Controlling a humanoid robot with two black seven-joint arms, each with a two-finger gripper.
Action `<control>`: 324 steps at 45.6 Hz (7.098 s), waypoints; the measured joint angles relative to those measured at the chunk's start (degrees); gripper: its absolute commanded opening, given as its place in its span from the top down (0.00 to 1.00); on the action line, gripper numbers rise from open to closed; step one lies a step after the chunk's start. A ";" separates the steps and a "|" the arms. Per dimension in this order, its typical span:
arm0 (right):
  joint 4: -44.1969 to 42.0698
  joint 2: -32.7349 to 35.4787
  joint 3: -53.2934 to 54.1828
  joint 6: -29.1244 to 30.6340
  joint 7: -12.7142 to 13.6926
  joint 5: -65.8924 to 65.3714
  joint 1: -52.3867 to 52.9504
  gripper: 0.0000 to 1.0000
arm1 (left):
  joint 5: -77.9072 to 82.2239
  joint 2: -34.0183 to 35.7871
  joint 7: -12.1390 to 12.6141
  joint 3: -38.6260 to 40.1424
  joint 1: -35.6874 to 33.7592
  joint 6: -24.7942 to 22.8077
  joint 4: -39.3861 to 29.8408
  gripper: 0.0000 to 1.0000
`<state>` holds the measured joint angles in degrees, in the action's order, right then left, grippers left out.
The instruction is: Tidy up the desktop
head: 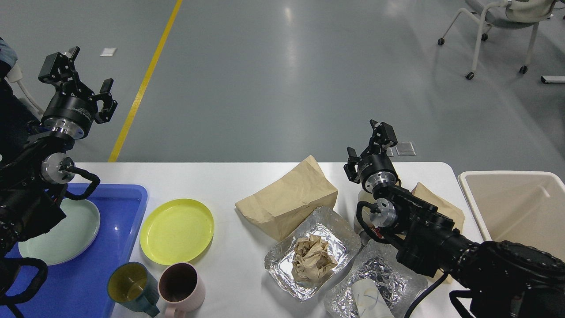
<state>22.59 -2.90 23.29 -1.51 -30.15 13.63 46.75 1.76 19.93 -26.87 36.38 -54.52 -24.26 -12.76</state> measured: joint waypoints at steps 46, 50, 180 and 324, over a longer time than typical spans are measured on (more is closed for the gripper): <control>0.00 0.00 0.00 0.00 0.00 0.00 0.00 0.00 | 1.12 10.18 1.11 -57.25 -9.55 -4.49 -0.11 0.04; 0.00 0.00 0.00 0.00 0.00 0.00 0.00 0.00 | 1.15 10.58 1.11 -67.58 -10.90 -4.69 -0.27 0.04; 0.00 0.00 0.01 0.02 0.00 0.00 0.00 0.00 | 13.17 -6.84 1.99 -124.49 -26.00 -30.74 -33.97 0.30; 0.00 0.00 0.00 0.02 0.00 0.00 0.01 0.00 | 14.85 20.22 3.49 -124.68 -16.55 -30.74 -17.80 1.00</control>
<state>22.59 -2.90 23.29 -1.50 -30.15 13.62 46.76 16.61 40.15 -23.38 -88.30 -71.07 -55.00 -30.56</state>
